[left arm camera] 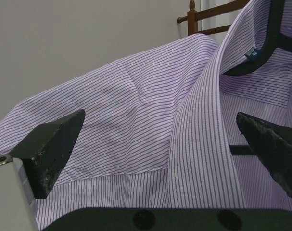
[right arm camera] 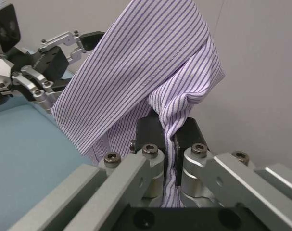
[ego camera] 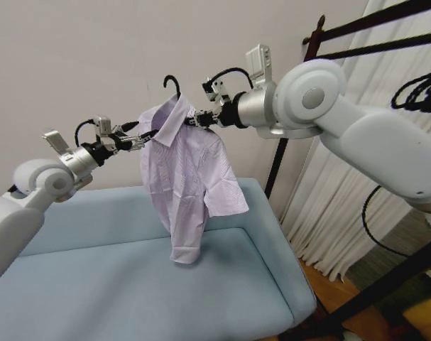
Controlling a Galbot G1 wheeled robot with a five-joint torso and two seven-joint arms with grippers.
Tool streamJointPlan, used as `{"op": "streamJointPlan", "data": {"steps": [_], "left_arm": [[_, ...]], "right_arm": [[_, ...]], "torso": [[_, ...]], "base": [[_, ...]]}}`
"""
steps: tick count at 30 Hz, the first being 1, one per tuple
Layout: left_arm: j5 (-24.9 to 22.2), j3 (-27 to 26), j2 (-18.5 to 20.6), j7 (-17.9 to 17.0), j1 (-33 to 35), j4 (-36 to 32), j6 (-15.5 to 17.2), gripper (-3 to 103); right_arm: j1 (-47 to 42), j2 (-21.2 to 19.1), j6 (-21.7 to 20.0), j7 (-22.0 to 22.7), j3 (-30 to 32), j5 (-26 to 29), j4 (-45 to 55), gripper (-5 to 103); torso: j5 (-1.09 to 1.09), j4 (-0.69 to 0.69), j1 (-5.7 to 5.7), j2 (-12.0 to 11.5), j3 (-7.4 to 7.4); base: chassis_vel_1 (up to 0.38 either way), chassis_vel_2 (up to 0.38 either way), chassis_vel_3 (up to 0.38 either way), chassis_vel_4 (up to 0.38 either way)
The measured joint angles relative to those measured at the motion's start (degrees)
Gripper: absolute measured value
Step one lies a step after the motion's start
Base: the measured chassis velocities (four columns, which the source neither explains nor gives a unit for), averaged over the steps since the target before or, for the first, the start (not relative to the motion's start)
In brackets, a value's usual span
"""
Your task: Pick up the clothes from the sofa and hang them on the clothes hanger.
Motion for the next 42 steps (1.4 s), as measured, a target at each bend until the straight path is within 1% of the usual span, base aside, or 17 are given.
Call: {"op": "streamJointPlan", "data": {"steps": [1,4,5,6,8,12,14,17,18,20,21,23,27,29,30,32,42], "left_arm": [[0.0,0.1,-0.1,-0.3,-0.1,-0.1,0.2,103],[0.0,0.4,-0.4,-0.8,-0.3,-0.4,0.5,100],[-0.1,0.5,-0.5,-1.4,-0.2,-0.8,0.8,90],[-0.1,0.5,-0.5,-1.4,-0.2,-0.9,0.9,85],[-0.1,0.5,-0.5,-1.4,-0.1,-0.9,0.9,85],[-0.1,0.4,-0.3,-1.4,0.6,-0.9,0.9,64],[-0.1,0.4,-0.2,-1.4,0.7,-0.9,0.9,64],[-0.2,0.2,0.0,-1.4,0.7,-0.8,0.8,47],[-0.2,0.2,0.0,-1.4,0.7,-0.8,0.8,47],[-0.2,0.2,0.0,-1.4,0.7,-0.7,0.8,36],[-0.2,0.2,0.0,-1.4,0.7,-0.8,0.8,36],[-0.2,0.1,0.0,-1.3,0.7,-0.8,0.8,31],[-0.3,0.0,0.3,-1.1,0.7,-0.9,0.7,10],[-0.3,0.0,0.4,-1.0,0.7,-0.9,0.7,10],[-0.4,0.0,0.6,-1.0,0.6,-0.8,0.7,5],[-0.5,0.0,0.8,-0.9,0.2,-0.8,0.6,1],[-1.2,1.4,1.4,-0.9,-4.4,0.8,0.6,1]], "right_arm": [[0.1,0.1,0.0,0.0,0.0,0.0,0.0,3],[0.3,0.5,0.0,0.0,0.0,-0.1,0.0,3],[0.6,0.9,0.0,0.1,-0.2,-0.1,-0.1,3],[0.8,1.0,0.0,0.1,-0.2,-0.1,-0.2,3],[1.0,1.1,0.0,0.0,-0.3,-0.1,-0.2,3],[1.4,1.1,0.0,-0.3,-0.6,-0.2,-0.1,3],[1.4,1.0,0.0,-0.4,-0.8,-0.3,-0.1,3],[1.4,1.0,0.1,-0.8,-1.0,-0.5,0.2,3],[1.4,1.0,0.1,-0.8,-1.0,-0.5,0.2,3],[1.4,1.3,0.1,-0.9,-1.2,-0.7,0.3,3],[1.4,1.4,0.1,-0.9,-1.3,-0.9,0.2,3],[1.3,1.5,0.2,-0.9,-1.5,-1.2,0.2,3],[0.7,1.5,0.4,-0.9,-1.7,-2.1,0.1,3],[0.6,1.4,0.4,-0.9,-1.7,-2.2,0.2,3],[0.4,1.4,0.4,-0.8,-1.7,-2.2,0.2,3],[0.3,1.3,0.4,-0.8,-1.7,-2.6,0.2,3],[-1.7,0.4,0.3,-1.3,-1.9,-3.4,2.5,3]], "torso": [[0.00,0.00,0.00,0.0,0.00],[-0.01,0.00,0.00,0.0,0.00],[-0.02,0.02,0.00,0.0,0.00],[-0.02,0.02,0.00,0.0,0.00],[-0.02,0.02,0.00,0.0,0.00],[-0.02,0.01,0.00,0.0,0.00],[-0.02,0.01,0.00,0.0,0.00],[-0.02,0.01,0.00,0.0,0.00],[-0.02,0.01,0.00,0.0,0.00],[-0.02,0.01,0.00,0.0,0.00],[-0.02,0.01,0.00,0.0,0.00],[-0.02,0.01,0.00,0.0,0.00],[-0.02,0.01,0.00,0.0,0.00],[-0.02,0.01,0.00,0.0,0.00],[-0.02,0.01,0.00,0.0,0.00],[-0.02,0.01,0.00,0.0,0.00],[-0.01,0.01,-0.01,0.0,0.00]], "base": [[0.000,0.000,0.000,0.000],[0.000,0.000,0.000,0.000],[0.000,0.000,0.000,0.000],[0.000,0.000,0.000,0.000],[0.000,0.000,0.000,0.000],[0.000,0.000,0.000,0.000],[0.000,0.000,0.000,0.000],[0.000,0.000,0.000,0.000],[0.000,0.000,0.000,0.000],[0.000,0.000,0.000,0.000],[0.000,0.000,0.000,0.000],[0.000,0.000,0.000,0.000],[0.000,0.000,0.000,0.000],[0.000,0.000,0.000,0.000],[0.000,0.000,0.000,0.000],[0.000,0.000,0.000,0.000],[0.000,0.000,0.000,0.000]]}}
